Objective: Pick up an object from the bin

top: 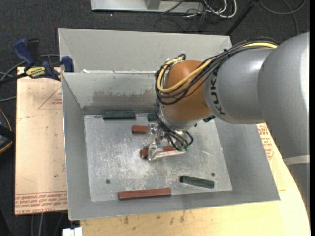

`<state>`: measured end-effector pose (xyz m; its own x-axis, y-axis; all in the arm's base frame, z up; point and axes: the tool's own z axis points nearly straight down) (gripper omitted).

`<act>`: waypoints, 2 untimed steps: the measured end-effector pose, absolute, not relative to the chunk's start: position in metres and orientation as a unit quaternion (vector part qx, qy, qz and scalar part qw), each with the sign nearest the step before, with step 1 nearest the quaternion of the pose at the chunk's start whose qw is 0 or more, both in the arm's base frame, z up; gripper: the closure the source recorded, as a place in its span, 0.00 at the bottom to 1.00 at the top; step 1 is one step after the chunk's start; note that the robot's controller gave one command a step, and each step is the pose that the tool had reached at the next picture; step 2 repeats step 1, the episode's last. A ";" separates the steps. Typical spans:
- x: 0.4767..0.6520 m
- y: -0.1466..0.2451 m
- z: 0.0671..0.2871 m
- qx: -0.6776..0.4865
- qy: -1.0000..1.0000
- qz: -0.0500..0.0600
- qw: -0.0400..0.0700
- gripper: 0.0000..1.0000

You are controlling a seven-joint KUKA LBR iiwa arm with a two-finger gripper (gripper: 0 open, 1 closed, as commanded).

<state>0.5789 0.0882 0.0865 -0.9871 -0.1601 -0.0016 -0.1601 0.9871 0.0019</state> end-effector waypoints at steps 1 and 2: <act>0.565 0.090 0.289 -0.084 0.996 0.001 0.006 1.00; 0.565 0.090 0.289 -0.084 0.996 0.001 0.006 1.00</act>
Offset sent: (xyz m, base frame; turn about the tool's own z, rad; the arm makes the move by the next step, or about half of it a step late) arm 0.0000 0.0000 0.0000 0.0000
